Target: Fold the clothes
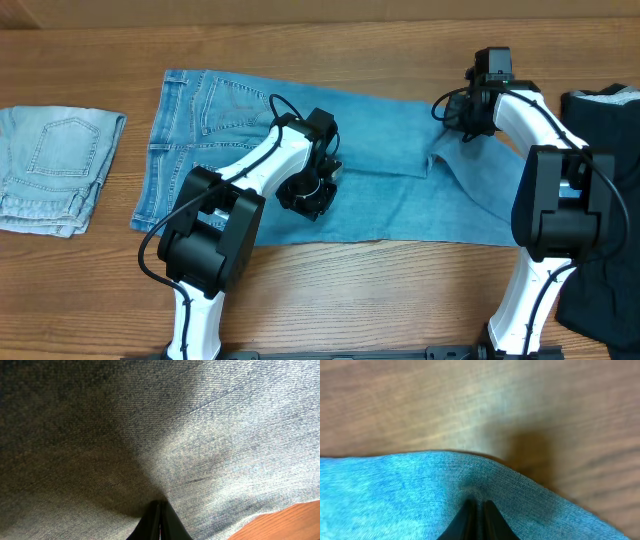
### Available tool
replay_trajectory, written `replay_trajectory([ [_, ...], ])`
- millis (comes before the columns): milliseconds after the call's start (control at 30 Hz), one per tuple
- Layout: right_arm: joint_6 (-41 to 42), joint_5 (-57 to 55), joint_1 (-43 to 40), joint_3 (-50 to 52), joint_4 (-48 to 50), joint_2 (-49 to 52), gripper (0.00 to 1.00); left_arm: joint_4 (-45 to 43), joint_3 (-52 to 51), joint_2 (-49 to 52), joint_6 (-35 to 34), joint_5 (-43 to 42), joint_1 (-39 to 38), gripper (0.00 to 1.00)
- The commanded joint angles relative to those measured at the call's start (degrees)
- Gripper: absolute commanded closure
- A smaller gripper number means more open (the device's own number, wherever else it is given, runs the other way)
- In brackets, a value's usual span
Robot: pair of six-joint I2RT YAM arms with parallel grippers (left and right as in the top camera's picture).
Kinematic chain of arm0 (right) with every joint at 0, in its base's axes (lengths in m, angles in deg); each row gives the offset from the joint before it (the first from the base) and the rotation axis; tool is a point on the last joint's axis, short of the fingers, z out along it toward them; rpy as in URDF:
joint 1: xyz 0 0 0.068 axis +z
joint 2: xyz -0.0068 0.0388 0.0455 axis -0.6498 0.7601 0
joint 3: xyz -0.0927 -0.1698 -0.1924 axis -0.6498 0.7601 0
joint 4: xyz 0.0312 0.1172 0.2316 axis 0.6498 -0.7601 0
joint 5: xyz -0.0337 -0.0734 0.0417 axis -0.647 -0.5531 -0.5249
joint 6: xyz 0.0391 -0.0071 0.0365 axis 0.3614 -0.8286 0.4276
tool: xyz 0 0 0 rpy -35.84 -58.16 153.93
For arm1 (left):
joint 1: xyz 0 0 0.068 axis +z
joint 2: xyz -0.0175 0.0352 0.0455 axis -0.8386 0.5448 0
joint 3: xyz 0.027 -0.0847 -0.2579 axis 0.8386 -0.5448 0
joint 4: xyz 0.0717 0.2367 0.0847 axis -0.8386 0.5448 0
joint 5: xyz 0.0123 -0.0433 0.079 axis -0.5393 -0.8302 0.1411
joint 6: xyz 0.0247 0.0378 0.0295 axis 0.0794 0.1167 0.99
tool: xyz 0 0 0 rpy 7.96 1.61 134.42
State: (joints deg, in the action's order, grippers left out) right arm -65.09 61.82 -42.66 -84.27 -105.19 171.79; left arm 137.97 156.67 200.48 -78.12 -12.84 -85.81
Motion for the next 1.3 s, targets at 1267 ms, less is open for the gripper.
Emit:
replay_trajectory([
  [1267,7.8,-1.4,-12.5,4.9,-13.1,0.3,0.96,-1.0,-3.3,6.7,2.1,8.1,0.0,0.83],
])
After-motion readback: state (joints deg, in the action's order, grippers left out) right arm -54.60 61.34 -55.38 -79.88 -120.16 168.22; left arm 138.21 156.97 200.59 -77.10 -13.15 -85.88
